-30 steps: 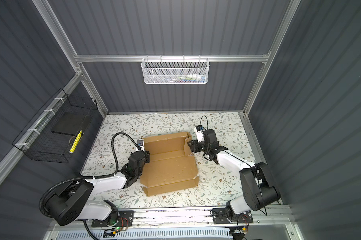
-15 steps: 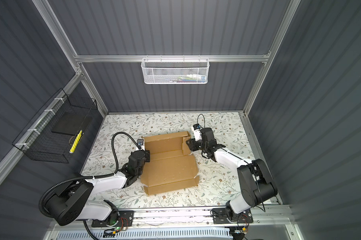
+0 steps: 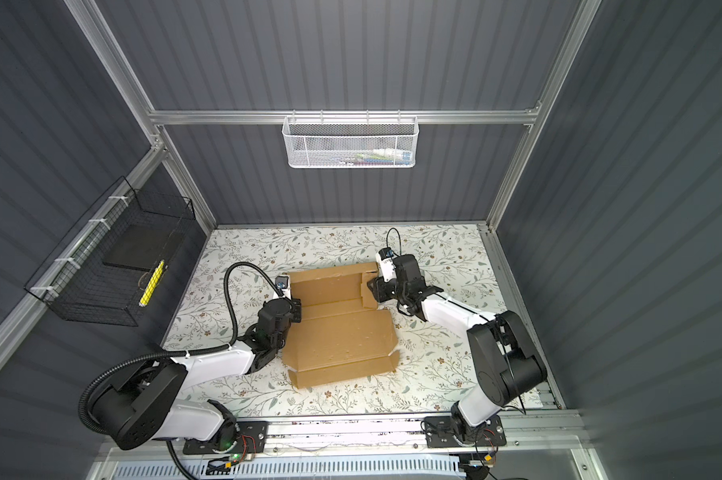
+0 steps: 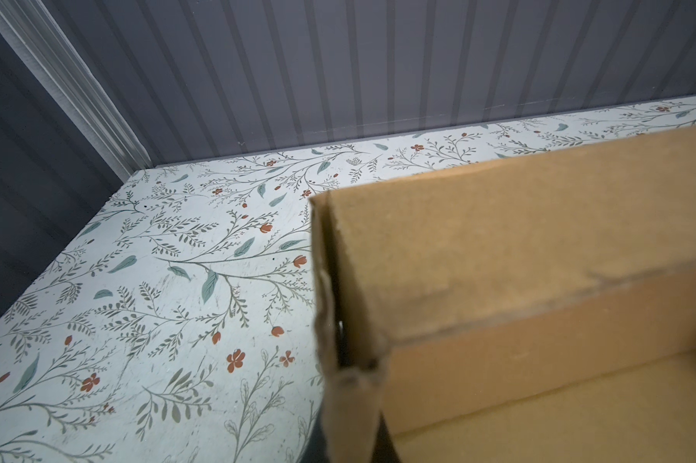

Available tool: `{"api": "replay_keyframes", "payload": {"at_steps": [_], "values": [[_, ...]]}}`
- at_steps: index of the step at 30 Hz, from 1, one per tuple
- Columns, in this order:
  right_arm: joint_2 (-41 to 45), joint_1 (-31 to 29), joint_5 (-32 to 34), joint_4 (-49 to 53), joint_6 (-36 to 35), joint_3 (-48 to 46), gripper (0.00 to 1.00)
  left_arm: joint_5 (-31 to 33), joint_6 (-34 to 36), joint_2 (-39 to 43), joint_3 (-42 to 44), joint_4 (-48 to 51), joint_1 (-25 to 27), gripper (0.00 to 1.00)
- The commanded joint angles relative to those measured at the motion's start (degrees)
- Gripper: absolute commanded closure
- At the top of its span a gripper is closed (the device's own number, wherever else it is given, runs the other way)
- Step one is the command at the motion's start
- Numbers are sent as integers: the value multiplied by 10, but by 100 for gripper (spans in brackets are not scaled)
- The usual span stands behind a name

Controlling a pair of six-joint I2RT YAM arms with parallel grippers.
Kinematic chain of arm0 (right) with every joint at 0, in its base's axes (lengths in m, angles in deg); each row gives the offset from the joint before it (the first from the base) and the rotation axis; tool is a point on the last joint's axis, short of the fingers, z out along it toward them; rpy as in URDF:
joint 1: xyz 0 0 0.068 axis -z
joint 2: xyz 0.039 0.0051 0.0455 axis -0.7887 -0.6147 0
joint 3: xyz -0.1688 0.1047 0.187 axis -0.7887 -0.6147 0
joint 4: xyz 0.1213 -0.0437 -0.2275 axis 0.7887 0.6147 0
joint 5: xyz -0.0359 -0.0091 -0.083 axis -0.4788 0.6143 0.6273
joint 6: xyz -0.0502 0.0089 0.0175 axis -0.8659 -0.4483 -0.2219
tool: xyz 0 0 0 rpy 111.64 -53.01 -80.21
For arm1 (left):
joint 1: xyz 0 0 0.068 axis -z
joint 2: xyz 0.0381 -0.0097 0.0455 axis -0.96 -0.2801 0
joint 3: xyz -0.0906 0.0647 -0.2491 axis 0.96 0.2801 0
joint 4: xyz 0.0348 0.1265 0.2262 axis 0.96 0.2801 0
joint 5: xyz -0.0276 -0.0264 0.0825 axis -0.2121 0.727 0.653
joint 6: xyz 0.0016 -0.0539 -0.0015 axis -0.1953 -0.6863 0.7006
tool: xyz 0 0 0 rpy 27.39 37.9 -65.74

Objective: Fold the paper box

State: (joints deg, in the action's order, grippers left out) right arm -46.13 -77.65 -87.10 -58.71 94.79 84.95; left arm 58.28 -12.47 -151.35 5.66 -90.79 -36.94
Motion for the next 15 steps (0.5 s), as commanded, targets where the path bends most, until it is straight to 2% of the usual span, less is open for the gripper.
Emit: {"api": "replay_keyframes", "payload": {"at_steps": [1,15], "values": [[-11,-14,15,7,-10,17,57,-19,-10,-8,-18,-1,-1,100],[-45,-46,113,-42,11,22,57,-25,-12,-17,-17,-3,-1,100]]}}
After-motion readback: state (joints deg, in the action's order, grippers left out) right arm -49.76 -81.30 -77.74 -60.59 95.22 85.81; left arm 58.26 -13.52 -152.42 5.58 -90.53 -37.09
